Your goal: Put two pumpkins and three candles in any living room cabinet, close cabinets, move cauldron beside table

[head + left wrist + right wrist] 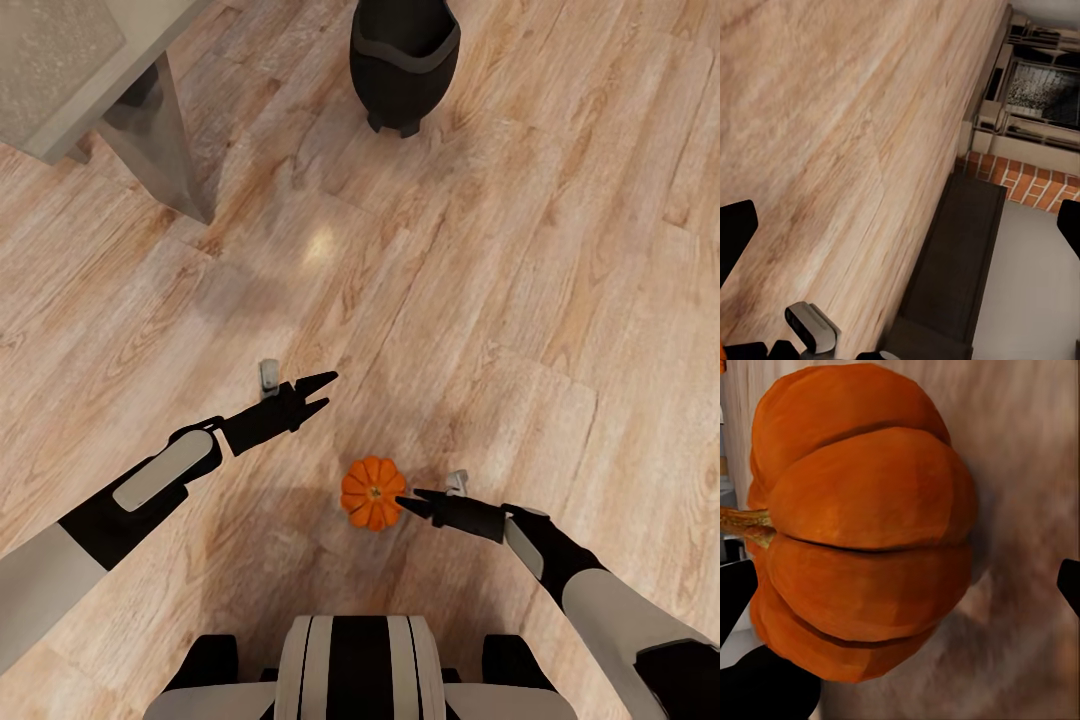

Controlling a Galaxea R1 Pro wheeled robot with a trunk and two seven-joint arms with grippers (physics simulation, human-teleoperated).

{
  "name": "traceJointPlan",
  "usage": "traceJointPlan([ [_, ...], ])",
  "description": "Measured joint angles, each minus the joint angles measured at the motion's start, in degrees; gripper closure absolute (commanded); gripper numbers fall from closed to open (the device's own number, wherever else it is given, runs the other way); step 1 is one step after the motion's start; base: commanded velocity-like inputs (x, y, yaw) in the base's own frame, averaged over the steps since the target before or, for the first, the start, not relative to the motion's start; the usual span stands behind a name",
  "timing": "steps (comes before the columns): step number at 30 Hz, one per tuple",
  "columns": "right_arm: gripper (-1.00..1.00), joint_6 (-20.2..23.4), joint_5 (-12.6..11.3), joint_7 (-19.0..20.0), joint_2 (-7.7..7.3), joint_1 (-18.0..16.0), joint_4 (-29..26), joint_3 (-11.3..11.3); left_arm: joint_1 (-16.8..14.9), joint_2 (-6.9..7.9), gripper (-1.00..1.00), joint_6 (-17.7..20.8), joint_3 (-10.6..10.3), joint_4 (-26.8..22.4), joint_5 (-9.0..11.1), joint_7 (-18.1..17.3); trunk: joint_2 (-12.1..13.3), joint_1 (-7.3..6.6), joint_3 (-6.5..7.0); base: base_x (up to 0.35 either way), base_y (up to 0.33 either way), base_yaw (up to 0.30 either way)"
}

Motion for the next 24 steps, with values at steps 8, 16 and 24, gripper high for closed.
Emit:
traceJointPlan([
  [8, -1.00, 0.00, 0.11, -0.04, 0.14, 0.00, -0.22, 0.06, 0.00, -0.03, -1.00, 0.00, 0.00, 0.00, 0.00, 0.00, 0.00, 0.00, 0.00, 0.000, 0.000, 0.000],
  [16, -1.00, 0.01, 0.27, 0.08, 0.16, 0.00, -0.30, 0.17, 0.00, -0.04, -1.00, 0.00, 0.00, 0.00, 0.00, 0.00, 0.00, 0.00, 0.00, 0.000, 0.000, 0.000],
  [24, -1.00, 0.08, 0.24, 0.21, 0.00, 0.00, -0.43, 0.09, 0.00, -0.69, -1.00, -0.08, 0.00, 0.07, 0.00, 0.00, 0.00, 0.00, 0.00, 0.007, 0.000, 0.000],
])
